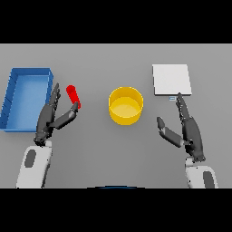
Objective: Pick up the red beaker and tilt it to pour out 1 green nut into yellow bowl. Pick up the yellow bowl and place it on the metallic measuring scale.
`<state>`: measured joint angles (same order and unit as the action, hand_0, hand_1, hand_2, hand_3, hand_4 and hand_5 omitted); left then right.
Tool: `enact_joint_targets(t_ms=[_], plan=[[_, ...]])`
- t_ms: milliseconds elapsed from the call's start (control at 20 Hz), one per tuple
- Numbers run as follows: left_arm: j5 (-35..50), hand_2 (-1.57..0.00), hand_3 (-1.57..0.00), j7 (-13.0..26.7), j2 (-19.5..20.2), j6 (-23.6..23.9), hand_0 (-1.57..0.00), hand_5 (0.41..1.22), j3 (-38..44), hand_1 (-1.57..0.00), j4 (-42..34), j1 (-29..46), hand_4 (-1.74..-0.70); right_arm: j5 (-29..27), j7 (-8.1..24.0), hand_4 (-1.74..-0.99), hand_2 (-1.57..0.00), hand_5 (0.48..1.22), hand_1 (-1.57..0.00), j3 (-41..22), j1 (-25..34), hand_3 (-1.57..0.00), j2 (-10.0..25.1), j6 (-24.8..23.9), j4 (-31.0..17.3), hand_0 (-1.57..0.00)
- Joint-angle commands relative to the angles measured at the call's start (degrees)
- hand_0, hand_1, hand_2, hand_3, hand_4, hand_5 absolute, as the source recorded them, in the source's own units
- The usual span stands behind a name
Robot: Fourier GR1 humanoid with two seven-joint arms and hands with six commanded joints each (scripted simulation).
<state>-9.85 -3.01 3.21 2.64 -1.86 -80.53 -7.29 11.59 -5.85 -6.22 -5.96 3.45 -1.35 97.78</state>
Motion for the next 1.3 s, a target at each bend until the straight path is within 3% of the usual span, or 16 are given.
enact_joint_targets(t_ms=[0,550,950,1000,1050,1150,1250], plan=[[0.19,0.0,0.0,-0.59,0.22,0.06,0.0,0.632,0.58,0.0,1.49,-1.03,-1.15,-0.01,-0.45,-1.213,0.0,0.664,0.0,-0.35,-0.17,0.0,-0.4,0.12,-0.1,0.0],[-1.86,0.0,0.0,-8.33,-0.78,3.36,0.0,0.657,3.63,0.0,21.97,-15.24,-1.24,0.53,-0.99,-1.25,0.0,0.683,0.0,-0.48,-1.24,0.0,-0.25,-0.12,0.58,0.0],[-2.68,-0.04,0.0,-12.41,-1.92,6.29,0.0,0.715,5.18,-0.02,30.15,-21.91,-1.3,0.46,-1.59,-1.259,0.0,0.691,0.0,-0.44,-1.55,0.0,-0.23,-0.08,0.93,0.0],[-2.56,-0.15,-0.05,-13.87,-2.53,6.77,-0.09,0.741,5.45,-0.14,31.25,-22.16,-1.32,1.04,-1.04,-1.255,0.0,0.691,0.0,-0.71,-1.19,0.0,-0.65,-0.57,0.52,0.0],[-2.17,-0.36,-0.22,-14.12,-2.53,7.26,-0.32,0.77,6.12,-0.36,31.73,-22.35,-1.35,1.1,-0.91,-1.252,0.0,0.69,0.0,-0.61,-1.13,0.0,-0.68,-0.73,0.34,0.0],[-2.5,-0.79,-0.58,-15.0,-3.28,8.56,-0.77,0.933,6.44,-0.8,32.93,-22.91,-1.48,1.14,-1.22,-1.245,0.0,0.692,0.0,-0.58,-0.63,0.0,-0.33,-0.62,0.82,0.0],[-2.45,-1.07,-0.89,-18.4,-3.82,7.96,-1.06,1.036,6.73,-1.08,33.82,-23.24,-1.57,1.27,-0.42,-1.24,0.0,0.693,0.0,-0.42,-0.1,0.0,-0.33,-0.73,0.02,0.0]])
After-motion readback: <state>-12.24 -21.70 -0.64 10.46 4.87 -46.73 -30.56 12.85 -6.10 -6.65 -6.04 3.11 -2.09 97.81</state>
